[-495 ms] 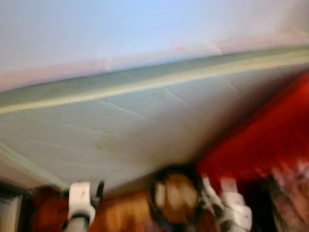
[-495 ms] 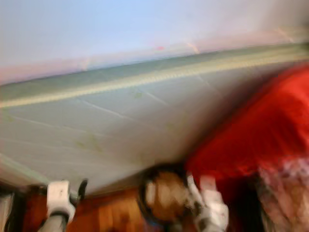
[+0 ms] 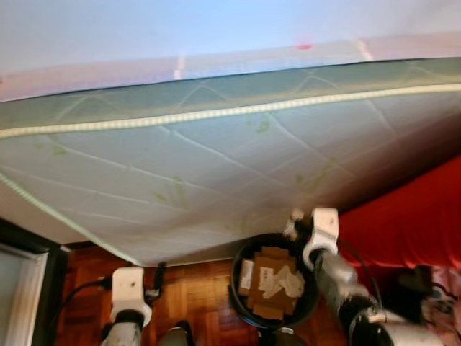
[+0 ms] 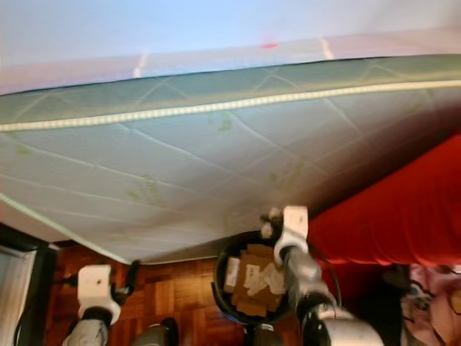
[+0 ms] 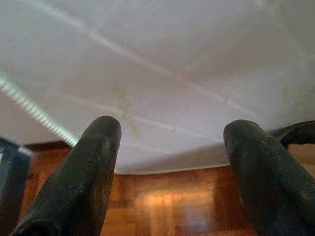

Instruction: Clean up the room

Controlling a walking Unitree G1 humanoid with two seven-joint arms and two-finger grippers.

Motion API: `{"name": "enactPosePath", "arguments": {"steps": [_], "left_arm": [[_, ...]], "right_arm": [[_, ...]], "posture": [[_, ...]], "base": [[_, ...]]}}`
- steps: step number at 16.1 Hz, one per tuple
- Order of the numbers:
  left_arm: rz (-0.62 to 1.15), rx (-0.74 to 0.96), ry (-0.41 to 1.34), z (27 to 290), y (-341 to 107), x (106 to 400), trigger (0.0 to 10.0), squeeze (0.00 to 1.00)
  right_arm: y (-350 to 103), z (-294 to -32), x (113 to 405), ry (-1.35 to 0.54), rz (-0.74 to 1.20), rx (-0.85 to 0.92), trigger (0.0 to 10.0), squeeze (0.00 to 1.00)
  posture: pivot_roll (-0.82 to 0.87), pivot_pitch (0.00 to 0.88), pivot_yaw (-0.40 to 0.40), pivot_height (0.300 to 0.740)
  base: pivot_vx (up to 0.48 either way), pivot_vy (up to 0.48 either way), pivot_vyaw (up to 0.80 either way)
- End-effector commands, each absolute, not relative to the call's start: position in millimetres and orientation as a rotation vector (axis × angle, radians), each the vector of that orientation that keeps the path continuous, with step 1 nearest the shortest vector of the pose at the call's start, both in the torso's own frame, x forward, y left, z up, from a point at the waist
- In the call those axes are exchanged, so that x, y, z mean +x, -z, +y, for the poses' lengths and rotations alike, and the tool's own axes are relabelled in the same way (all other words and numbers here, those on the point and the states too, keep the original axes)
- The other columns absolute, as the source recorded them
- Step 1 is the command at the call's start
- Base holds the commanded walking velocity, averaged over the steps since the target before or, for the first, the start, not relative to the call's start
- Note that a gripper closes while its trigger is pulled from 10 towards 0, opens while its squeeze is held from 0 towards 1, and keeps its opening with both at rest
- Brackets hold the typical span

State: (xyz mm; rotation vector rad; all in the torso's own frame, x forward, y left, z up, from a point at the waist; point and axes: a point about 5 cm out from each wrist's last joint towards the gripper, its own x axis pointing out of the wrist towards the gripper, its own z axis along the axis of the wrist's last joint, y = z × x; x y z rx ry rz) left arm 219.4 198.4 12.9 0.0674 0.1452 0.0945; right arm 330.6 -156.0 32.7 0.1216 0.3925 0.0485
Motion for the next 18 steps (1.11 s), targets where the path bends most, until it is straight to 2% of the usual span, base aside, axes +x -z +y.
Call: {"name": "enactPosePath", "arguments": {"steps": [1, 10, 13, 14, 15, 18], "left_arm": [[0.216, 0.058, -0.113, 200.0, -1.0, 205.4, 10.0, 0.0], [0.259, 0.061, -0.101, 196.7, 3.0, 193.7, 10.0, 0.0], [0.27, 0.064, -0.096, 197.0, 5.4, 193.0, 10.0, 0.0], [0.271, 0.066, -0.095, 197.6, 5.3, 193.3, 10.0, 0.0], [0.271, 0.067, -0.096, 197.9, 4.9, 193.6, 10.0, 0.0], [0.274, 0.066, -0.096, 198.4, 5.5, 194.9, 10.0, 0.0]], "right_arm": [[-15.5, -157.3, 316.9, -0.043, 0.467, 0.112, 10.0, 0.0], [23.6, -169.6, 276.8, -0.002, 0.627, 0.079, 10.0, 0.0], [26.1, -167.4, 273.8, -0.005, 0.63, 0.098, 10.0, 0.0], [25.6, -166.1, 274.5, -0.005, 0.626, 0.107, 10.0, 0.7], [24.7, -164.5, 275.5, -0.013, 0.62, 0.118, 10.0, 1.0], [23.3, -162.0, 277.3, -0.026, 0.613, 0.121, 10.0, 1.0]], "posture": [[0.17, 0.315, -0.039, 0.74], [0.18, 0.356, -0.029, 0.74], [0.17, 0.36, -0.024, 0.74], [0.17, 0.359, -0.023, 0.74], [0.17, 0.359, -0.023, 0.74], [0.17, 0.356, -0.024, 0.74]], "base": [[0.0, 0.0, 0.0], [0.0, 0.0, 0.0], [0.0, 0.0, 0.0], [0.0, 0.0, 0.0], [0.0, 0.0, 0.0], [0.0, 0.0, 0.0]]}}
